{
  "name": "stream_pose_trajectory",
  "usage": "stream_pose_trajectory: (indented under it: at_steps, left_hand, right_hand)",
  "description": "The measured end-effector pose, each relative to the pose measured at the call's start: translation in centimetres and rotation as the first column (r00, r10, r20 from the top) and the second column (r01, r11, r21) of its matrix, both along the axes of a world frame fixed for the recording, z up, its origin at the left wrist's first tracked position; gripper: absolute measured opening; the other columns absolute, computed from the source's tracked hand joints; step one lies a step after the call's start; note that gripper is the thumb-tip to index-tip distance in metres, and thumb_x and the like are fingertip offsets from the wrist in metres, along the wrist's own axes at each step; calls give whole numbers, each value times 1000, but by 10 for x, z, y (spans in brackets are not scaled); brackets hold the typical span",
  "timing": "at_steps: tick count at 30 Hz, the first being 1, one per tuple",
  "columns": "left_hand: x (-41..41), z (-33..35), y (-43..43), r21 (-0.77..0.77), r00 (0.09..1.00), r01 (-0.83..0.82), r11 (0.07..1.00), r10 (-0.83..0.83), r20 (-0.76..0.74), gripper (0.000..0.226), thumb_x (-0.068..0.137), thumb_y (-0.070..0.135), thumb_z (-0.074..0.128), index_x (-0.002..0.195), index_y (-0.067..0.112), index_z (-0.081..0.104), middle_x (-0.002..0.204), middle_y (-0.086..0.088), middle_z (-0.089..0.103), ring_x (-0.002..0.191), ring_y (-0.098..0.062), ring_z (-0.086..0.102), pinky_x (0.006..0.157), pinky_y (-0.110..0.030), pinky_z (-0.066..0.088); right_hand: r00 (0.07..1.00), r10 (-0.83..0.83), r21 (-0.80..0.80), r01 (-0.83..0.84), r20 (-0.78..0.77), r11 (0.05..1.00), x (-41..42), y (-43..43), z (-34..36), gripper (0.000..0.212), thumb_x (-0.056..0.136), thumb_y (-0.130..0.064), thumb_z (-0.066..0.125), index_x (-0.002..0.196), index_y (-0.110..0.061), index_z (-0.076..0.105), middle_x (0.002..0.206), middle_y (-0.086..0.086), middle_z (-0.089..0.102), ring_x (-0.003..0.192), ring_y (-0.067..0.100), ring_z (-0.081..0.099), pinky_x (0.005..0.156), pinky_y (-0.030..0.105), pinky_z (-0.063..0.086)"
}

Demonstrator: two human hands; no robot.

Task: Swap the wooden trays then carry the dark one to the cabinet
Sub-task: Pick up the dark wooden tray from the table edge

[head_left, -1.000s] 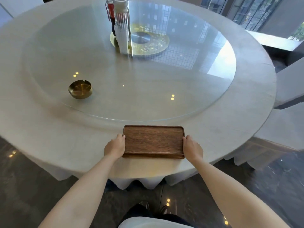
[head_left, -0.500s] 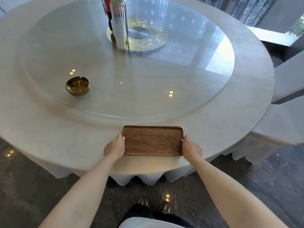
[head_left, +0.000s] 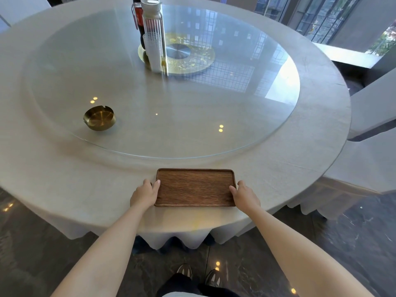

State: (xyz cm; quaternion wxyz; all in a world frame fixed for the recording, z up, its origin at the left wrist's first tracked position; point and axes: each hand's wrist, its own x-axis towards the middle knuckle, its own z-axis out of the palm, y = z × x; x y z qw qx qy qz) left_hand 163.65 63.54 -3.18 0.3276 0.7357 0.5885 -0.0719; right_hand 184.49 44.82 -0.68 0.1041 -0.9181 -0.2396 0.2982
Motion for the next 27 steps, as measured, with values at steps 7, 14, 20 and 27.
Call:
stream_pose_trajectory:
  at_steps: [7,14,20,27]
  left_hand:
    - [8,2,-6,-156,985,-121,980,138,105,61,84,54,53,116,2,47,122,-18,58,111,-34,55,84,-37,43]
    - [15,-2,-1,-253,988,-83,964,114,108,75,75,60,62,119,0,52,120,-15,61,110,-31,57,91,-37,46]
    - [16,-3,2,-267,982,-69,961,112,149,62,79,56,60,101,-2,62,103,-15,64,99,-31,58,90,-37,46]
    - [35,9,1,-218,982,-26,976,66,176,63,78,56,62,102,-3,62,96,-14,61,104,-34,59,88,-37,46]
  right_hand:
    - [970,-143,41,154,-194,987,-3,10,-8,48,98,-38,37,124,1,42,122,19,56,111,34,55,88,40,45]
    - [935,-222,11,234,-276,972,1,15,-14,52,96,-44,37,118,2,45,103,15,55,96,27,54,88,39,46]
    - [940,-199,9,209,-275,978,2,17,-16,46,97,-46,32,93,-3,47,75,5,50,80,25,50,76,38,44]
    - [921,-273,66,302,-277,951,5,1,-6,48,97,-46,33,72,-8,47,68,5,49,63,19,49,58,30,39]
